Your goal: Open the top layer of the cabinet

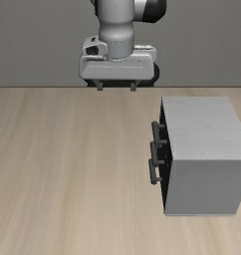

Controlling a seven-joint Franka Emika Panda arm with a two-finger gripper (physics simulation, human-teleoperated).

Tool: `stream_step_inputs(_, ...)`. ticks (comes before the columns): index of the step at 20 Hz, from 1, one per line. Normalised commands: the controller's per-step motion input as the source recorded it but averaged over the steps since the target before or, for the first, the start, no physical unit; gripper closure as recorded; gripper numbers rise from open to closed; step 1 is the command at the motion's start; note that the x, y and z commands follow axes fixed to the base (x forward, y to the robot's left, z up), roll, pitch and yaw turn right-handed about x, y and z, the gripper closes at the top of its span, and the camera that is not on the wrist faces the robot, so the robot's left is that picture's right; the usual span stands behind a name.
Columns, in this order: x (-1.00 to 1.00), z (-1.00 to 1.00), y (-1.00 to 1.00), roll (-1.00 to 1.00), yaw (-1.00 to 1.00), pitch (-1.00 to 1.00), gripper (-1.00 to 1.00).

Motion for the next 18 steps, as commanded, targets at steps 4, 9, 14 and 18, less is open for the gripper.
stream_step_inputs(4,1.0,0.0,0.0,0.0,0.0,0.0,-1.0)
stream_step_inputs(9,0.6,0.0,0.0,0.13,0.0,0.0,-1.0)
stream_step_inputs(14,0.0,0.0,0.0,0.45,0.0,0.0,-1.0)
stream_step_inputs(18,0.0,0.0,0.0,0.45,0.0,0.0,-1.0)
